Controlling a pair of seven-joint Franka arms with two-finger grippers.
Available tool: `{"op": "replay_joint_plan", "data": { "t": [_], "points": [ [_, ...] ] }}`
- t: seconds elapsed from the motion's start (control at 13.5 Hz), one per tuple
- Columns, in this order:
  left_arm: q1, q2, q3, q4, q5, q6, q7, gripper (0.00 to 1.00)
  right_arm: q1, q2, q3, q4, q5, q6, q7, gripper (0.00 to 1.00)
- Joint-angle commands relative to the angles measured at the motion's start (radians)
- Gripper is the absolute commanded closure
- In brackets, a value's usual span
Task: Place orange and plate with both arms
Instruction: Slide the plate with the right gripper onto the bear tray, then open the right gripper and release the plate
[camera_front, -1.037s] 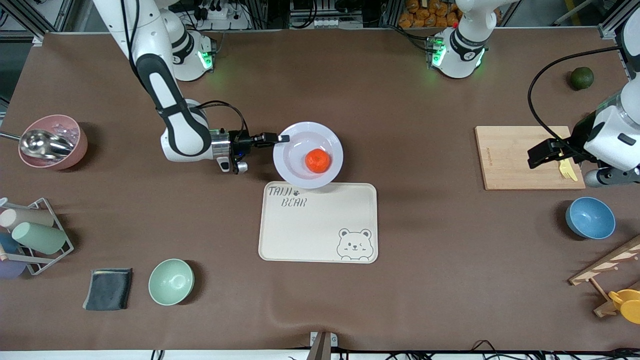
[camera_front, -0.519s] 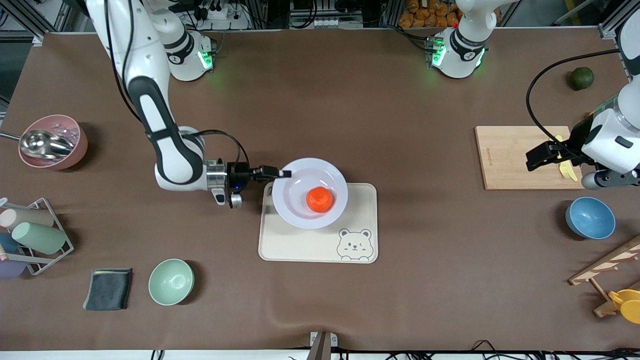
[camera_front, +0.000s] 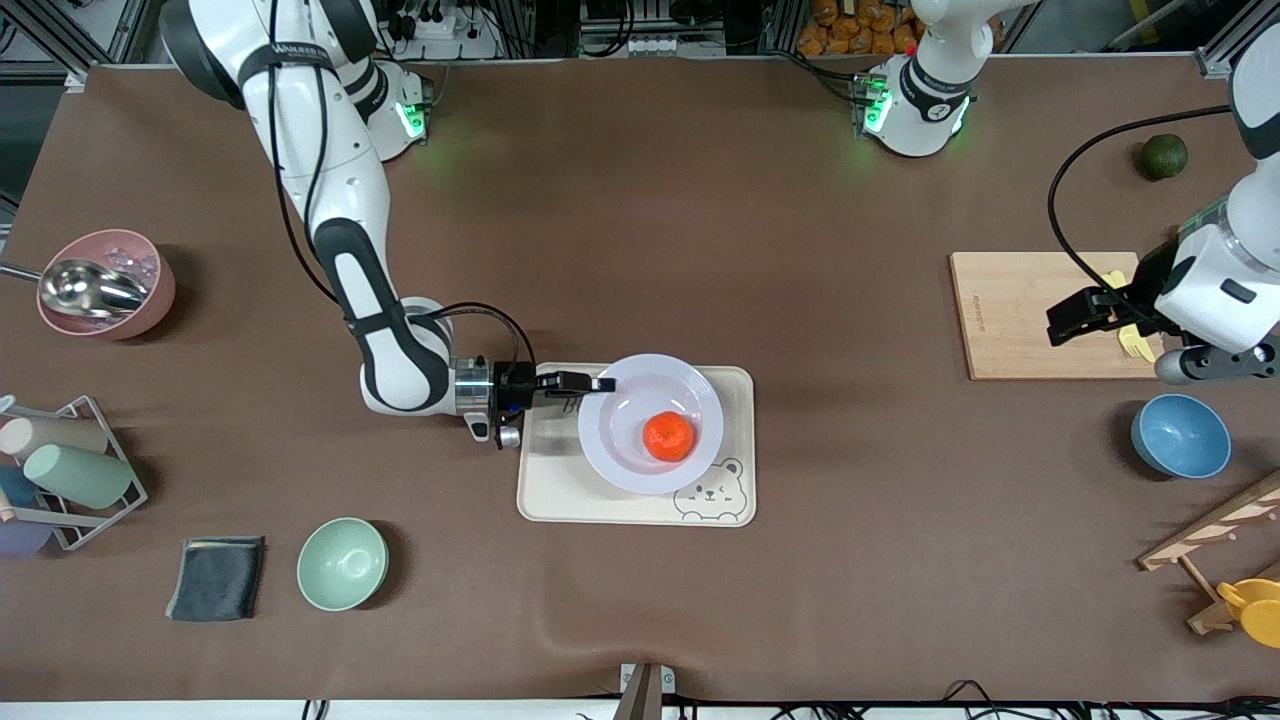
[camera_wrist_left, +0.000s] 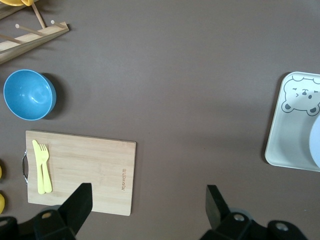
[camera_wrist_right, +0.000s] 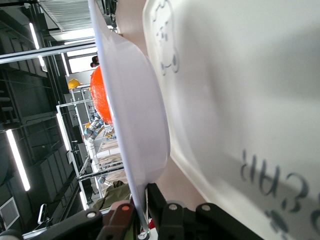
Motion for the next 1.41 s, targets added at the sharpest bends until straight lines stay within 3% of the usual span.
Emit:
{"op": "replay_joint_plan", "data": {
  "t": [0.0, 0.37, 0.44, 0.52, 0.59, 0.67, 0.74, 1.11, 1.33],
  "points": [
    [-0.001, -0.022, -0.006, 0.001, 0.022, 0.009, -0.018, 0.0, 0.012, 0.029, 0.001, 0.047, 0.03, 0.03, 0.007, 1.0],
    [0.001, -0.063, 0.009, 0.002, 0.016, -0.003, -0.001, 0.0, 0.006, 0.049, 0.001, 0.05, 0.026, 0.031, -0.01, 1.0],
    [-0.027, -0.078, 0.048, -0.007, 0.017, -0.003, -0.001, 0.0, 0.003, 0.049, 0.001, 0.05, 0.016, 0.031, -0.01, 0.91],
    [-0.095, -0.088, 0.104, -0.01, 0.019, -0.012, 0.002, 0.0, 0.0, 0.049, -0.001, 0.051, 0.009, 0.032, -0.008, 0.35],
    [-0.202, -0.098, 0.223, -0.007, 0.019, -0.036, 0.004, 0.0, 0.005, 0.049, -0.001, 0.058, 0.007, 0.037, -0.008, 0.0],
    [-0.323, -0.101, 0.35, -0.005, 0.017, -0.052, 0.004, 0.0, -0.001, 0.045, -0.004, 0.058, 0.001, 0.038, -0.005, 0.0],
    [-0.353, -0.101, 0.401, -0.004, 0.006, -0.063, 0.004, 0.0, -0.008, 0.035, -0.01, 0.055, -0.019, 0.037, -0.003, 0.0],
    [-0.341, -0.127, 0.399, 0.005, -0.027, -0.06, 0.085, 0.0, -0.067, -0.067, -0.033, 0.059, -0.275, 0.031, 0.021, 0.0],
    [-0.297, -0.126, 0.399, -0.019, -0.173, -0.009, 0.091, 0.0, -0.103, -0.141, -0.033, 0.055, -0.416, 0.029, 0.091, 0.0]
  ]
}}
